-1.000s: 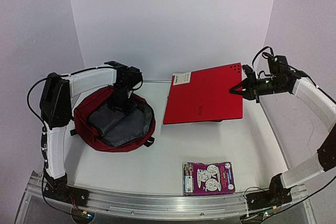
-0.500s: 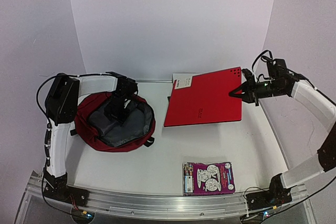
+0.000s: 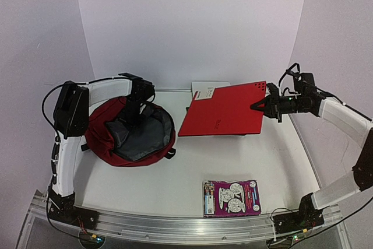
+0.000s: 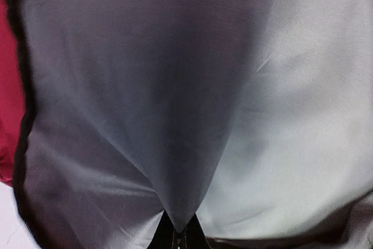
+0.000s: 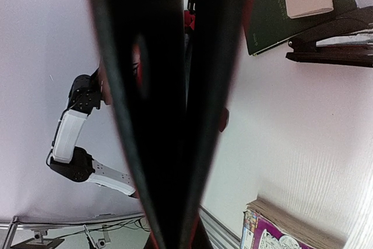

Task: Pack the student bag
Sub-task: Place the files in the student bag.

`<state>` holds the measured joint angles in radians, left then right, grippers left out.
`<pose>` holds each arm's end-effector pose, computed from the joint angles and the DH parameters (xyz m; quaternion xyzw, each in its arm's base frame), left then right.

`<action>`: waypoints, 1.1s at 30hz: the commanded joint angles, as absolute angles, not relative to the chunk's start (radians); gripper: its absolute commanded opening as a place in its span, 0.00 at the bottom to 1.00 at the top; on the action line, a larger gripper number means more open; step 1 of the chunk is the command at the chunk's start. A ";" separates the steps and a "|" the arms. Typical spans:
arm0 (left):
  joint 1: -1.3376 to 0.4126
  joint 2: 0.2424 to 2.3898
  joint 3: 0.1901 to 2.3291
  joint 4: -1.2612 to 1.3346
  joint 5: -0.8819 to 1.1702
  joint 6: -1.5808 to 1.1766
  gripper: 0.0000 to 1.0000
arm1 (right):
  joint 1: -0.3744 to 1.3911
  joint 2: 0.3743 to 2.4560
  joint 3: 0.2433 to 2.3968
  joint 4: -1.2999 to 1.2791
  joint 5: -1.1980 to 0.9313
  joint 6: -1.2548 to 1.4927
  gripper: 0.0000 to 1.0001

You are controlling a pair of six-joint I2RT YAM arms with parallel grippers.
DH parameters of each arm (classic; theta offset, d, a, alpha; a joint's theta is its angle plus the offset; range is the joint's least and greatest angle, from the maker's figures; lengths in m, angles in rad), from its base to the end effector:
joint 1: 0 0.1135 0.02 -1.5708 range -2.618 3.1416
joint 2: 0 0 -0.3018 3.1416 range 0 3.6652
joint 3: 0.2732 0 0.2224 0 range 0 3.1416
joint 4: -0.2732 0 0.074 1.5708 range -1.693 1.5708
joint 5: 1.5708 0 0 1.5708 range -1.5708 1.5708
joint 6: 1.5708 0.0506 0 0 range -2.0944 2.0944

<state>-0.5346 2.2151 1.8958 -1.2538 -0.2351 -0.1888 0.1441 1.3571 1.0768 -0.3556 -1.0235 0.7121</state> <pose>0.3701 -0.2055 0.2213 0.1710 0.9783 0.1101 0.0404 0.2502 0.0800 0.3473 0.0063 0.8090 0.5608 0.1759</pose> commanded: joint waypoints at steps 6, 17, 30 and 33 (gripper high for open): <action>-0.532 2.104 2.016 -1.312 -0.080 -0.412 0.00 | 0.294 1.370 1.046 0.100 -0.986 0.952 0.00; -0.533 2.003 2.033 -1.255 0.028 -0.531 0.00 | 0.428 1.540 1.009 0.309 -0.865 1.013 0.00; -0.532 1.930 1.983 -1.169 0.130 -0.607 0.00 | 0.579 1.747 1.007 0.562 -0.763 1.077 0.00; -0.533 1.937 1.985 -1.168 0.105 -0.637 0.00 | 0.595 1.750 0.973 0.631 -0.782 1.152 0.00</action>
